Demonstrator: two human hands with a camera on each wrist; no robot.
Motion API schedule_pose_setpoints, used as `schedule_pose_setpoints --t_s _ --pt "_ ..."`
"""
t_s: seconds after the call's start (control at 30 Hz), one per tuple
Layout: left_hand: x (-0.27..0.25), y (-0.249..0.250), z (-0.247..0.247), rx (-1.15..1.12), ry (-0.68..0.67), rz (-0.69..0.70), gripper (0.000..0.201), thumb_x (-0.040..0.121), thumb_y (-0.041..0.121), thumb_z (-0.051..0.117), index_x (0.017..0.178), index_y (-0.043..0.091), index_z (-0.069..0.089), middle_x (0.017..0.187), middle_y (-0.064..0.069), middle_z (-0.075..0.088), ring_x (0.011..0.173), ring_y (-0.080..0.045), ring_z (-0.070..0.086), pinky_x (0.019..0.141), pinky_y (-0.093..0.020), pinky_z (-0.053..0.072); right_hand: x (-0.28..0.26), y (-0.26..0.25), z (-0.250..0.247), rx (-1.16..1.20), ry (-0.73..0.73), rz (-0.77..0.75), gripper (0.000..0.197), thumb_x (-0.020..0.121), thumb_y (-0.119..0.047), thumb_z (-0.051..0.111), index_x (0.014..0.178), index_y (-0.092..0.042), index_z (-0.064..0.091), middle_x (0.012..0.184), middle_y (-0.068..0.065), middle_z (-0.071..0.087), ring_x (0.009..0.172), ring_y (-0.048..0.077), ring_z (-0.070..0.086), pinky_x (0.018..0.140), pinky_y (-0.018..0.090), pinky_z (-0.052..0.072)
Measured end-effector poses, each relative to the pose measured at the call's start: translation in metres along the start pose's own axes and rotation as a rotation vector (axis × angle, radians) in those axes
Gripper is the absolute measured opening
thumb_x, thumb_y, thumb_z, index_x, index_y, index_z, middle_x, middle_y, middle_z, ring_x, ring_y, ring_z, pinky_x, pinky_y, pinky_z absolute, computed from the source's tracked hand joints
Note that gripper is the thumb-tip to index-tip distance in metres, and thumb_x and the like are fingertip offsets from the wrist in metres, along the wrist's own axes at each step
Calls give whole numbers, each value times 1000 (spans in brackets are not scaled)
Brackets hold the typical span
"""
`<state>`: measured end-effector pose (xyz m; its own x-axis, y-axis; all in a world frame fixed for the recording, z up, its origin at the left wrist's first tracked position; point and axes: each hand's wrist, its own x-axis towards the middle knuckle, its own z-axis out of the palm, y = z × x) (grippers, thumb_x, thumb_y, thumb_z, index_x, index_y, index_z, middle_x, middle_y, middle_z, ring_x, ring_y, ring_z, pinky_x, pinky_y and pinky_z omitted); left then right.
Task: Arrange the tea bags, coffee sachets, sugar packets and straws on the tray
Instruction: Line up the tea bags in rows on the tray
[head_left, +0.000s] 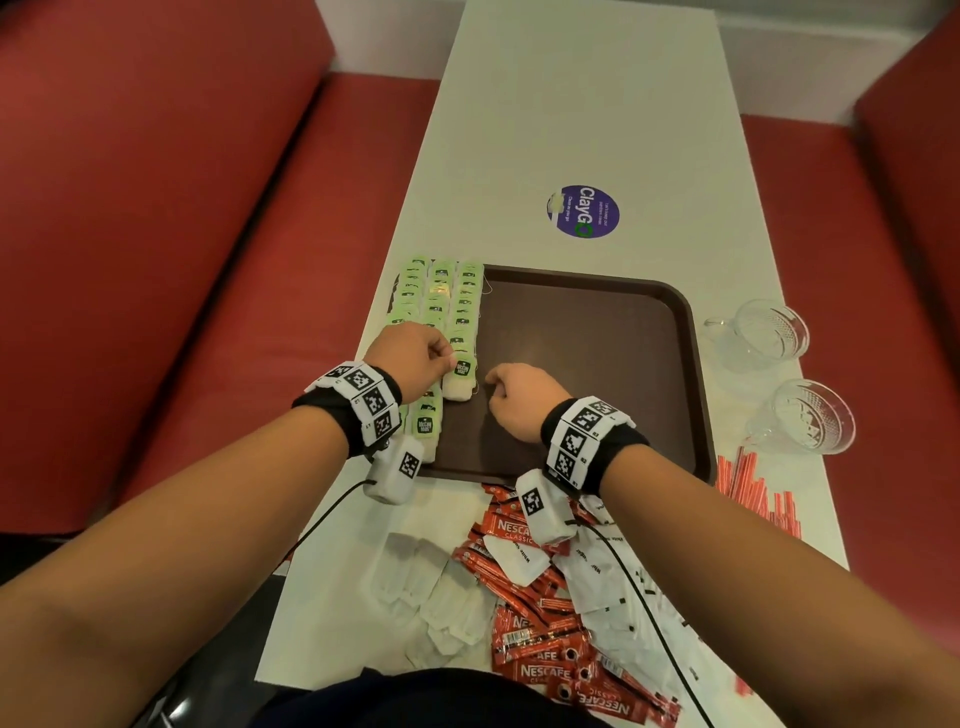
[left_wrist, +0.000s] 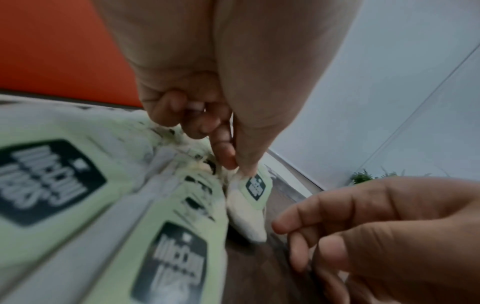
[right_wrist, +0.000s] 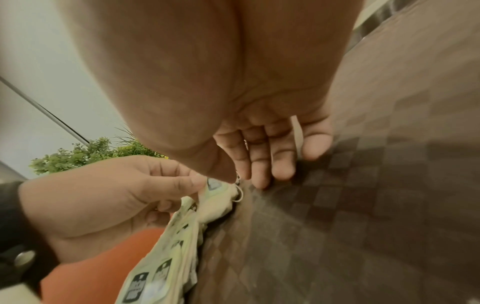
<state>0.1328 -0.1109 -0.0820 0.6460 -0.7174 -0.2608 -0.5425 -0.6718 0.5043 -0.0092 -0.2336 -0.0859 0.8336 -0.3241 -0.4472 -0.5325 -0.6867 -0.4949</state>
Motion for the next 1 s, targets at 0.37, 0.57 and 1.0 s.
schedule_pose_setpoints --t_s 0.37,0.57,1.0 --pt "-9 3 4 204 -115 140 24 78 33 80 97 27 66 95 7 60 88 -15 59 73 -28 44 8 -16 6 7 -16 -19 29 95 -16 50 116 -7 68 103 11 70 94 28 64 85 34 54" --pt "-22 -1 -2 200 -87 170 28 80 45 77 101 30 66 100 7 54 92 -13 56 81 -32 47 5 -20 9 -47 -39 -1 22 92 -23 54 104 -10 67 92 7 67 88 28 64 78 35 55" --pt "-137 -42 4 291 -351 294 24 87 47 69 105 31 69 99 17 53 92 -5 52 74 -22 37 -74 -46 31 -167 -221 -415 17 83 -34 75 97 -25 73 93 -8 69 85 13 63 77 26 50"
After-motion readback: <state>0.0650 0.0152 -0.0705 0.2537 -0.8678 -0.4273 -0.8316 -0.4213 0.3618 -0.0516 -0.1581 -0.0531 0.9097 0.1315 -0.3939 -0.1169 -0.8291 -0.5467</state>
